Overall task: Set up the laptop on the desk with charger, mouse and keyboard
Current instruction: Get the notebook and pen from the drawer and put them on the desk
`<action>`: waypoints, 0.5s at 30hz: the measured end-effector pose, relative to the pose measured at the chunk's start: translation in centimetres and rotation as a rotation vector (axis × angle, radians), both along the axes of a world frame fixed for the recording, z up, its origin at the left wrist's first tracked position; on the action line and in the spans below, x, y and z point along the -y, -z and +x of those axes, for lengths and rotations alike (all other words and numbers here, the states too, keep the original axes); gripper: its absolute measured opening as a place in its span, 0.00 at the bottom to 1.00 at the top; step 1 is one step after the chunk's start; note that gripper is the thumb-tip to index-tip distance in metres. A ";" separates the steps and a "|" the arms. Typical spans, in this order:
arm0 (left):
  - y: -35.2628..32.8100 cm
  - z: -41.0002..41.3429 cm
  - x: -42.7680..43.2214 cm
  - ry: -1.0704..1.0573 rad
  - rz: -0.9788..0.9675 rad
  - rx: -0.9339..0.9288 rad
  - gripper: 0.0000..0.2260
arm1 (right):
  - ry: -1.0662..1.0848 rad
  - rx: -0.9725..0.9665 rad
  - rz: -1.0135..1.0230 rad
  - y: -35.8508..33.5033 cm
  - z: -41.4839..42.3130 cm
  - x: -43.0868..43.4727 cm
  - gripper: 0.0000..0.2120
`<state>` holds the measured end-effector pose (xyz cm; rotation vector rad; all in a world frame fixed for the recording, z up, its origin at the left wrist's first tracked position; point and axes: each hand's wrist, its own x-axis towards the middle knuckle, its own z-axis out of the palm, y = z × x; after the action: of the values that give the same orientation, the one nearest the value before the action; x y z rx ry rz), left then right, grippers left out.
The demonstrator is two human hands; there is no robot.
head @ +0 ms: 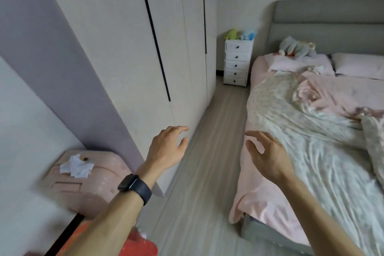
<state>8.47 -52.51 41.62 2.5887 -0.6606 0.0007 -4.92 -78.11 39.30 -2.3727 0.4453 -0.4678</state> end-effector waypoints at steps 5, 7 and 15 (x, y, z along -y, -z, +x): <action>-0.9 12.1 7.9 -0.003 -0.107 -0.046 0.15 | 0.001 -0.015 -0.029 -1.9 13.0 7.6 0.13; -0.4 17.0 10.9 0.008 -0.120 -0.059 0.15 | 0.000 -0.022 -0.046 -2.1 17.6 10.4 0.14; 2.6 37.0 21.4 0.093 -0.101 -0.109 0.15 | 0.067 -0.053 -0.039 0.0 35.8 20.2 0.13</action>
<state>45.52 -73.91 39.05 2.4398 -0.7205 -0.1326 30.89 -98.29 39.28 -2.4186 0.5464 -0.4492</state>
